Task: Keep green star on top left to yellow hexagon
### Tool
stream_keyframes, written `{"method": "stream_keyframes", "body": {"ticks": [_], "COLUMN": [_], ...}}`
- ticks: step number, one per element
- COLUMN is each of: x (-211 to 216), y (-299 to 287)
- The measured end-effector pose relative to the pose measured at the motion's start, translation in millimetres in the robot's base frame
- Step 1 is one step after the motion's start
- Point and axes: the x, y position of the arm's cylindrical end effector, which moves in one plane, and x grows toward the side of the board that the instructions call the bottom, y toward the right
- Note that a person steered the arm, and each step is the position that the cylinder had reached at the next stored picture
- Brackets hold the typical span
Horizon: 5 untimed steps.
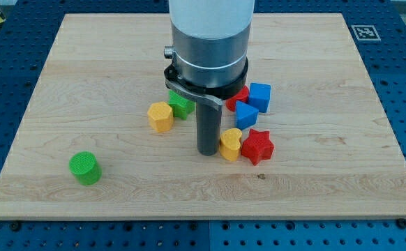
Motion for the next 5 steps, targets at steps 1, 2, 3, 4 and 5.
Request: {"method": "stream_keyframes", "body": {"ticks": [1, 2, 3, 4, 5], "x": [-33, -56, -92, -114, -114], "y": [0, 0, -34, -56, -80]}}
